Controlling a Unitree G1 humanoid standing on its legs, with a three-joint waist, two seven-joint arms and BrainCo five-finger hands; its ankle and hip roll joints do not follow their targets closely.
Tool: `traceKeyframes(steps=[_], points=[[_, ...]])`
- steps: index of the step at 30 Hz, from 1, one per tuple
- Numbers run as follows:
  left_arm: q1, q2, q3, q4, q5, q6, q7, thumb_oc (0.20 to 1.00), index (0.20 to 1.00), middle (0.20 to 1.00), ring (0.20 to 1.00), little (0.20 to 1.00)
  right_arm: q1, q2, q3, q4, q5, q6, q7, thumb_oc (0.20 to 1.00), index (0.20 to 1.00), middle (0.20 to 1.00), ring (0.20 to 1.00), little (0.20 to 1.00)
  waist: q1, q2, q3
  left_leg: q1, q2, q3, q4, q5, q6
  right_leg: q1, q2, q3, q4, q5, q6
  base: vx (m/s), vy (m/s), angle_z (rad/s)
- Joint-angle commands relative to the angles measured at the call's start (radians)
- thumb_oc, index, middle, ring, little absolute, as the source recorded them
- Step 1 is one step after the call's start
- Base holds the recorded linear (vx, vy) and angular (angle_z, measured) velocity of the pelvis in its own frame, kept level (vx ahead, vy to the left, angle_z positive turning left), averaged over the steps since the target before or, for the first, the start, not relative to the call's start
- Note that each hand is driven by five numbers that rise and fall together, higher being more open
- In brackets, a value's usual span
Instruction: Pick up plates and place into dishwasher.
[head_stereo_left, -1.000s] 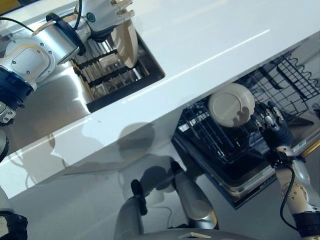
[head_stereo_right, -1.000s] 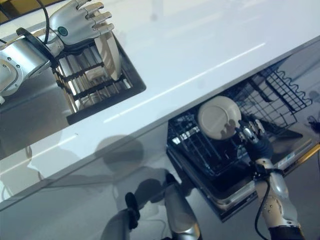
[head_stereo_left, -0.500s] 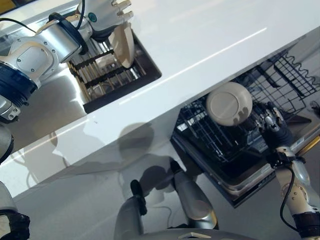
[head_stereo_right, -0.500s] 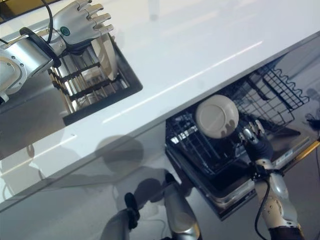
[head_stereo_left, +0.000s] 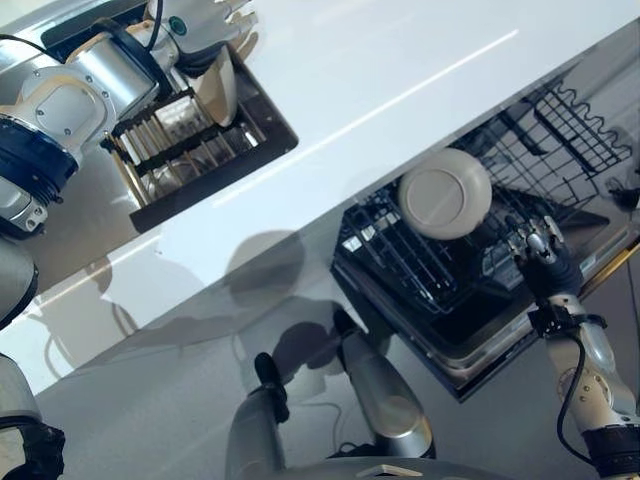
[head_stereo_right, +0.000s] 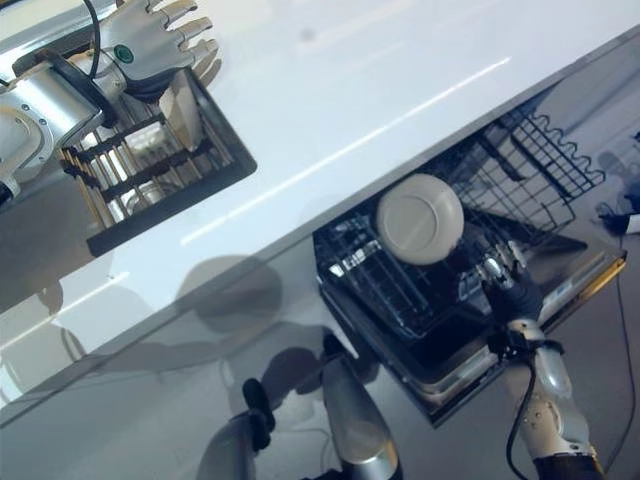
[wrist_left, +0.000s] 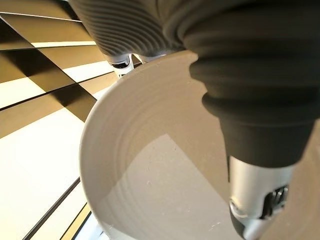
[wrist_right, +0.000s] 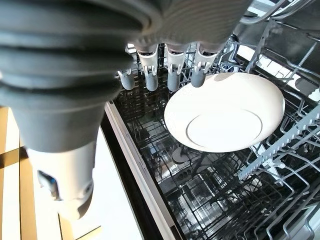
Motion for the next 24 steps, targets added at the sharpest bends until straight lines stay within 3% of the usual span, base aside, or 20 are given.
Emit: traceKeyframes(steps=[1,2,16,24], points=[[-0.106,0.044,-0.001,0.02,0.02,0.056,-0.04,0.438,0.438,0.438,0.438,0.438,-0.048,-0.042,-0.056,-0.024,0.042,-0.075,0.025,1.0,1.0,1.0,1.0,1.0,-0.025,-0.015,0.009,-0.077,0.049,0.0,0.038,0.011,0.034,-0.044,-0.028,-0.012,-0.033,0.07,0.034,0.0,-0.009,-0.05],[-0.105,0.045,-0.003,0.027,0.022,0.058,-0.052,0.2,0.2,0.2,0.2,0.2,-0.049,-0.042,-0.056,-0.022,0.041,-0.076,0.026,1.0,1.0,1.0,1.0,1.0,-0.025,-0.016,0.01,-0.08,0.049,0.0,0.04,0.013,0.034,-0.047,-0.028,-0.014,-0.031,0.07,0.033,0.0,-0.007,-0.03],[-0.128,0.044,-0.022,0.055,0.047,0.07,-0.114,0.2,0.2,0.2,0.2,0.2,-0.065,-0.043,-0.044,-0.02,0.041,-0.084,0.022,1.0,1.0,1.0,1.0,1.0,-0.023,-0.014,0.019,-0.104,0.054,0.0,0.04,0.025,0.033,-0.067,-0.033,-0.033,-0.021,0.068,0.025,0.0,0.0,-0.01],[-0.138,0.069,-0.028,0.029,0.056,0.048,-0.092,0.2,0.2,0.2,0.2,0.2,-0.067,-0.045,-0.044,-0.03,0.041,-0.074,0.012,1.0,1.0,1.0,1.0,1.0,-0.01,-0.004,0.0,-0.085,0.049,-0.003,0.025,0.026,0.034,-0.044,-0.039,-0.04,-0.032,0.061,0.025,-0.01,0.002,0.01]])
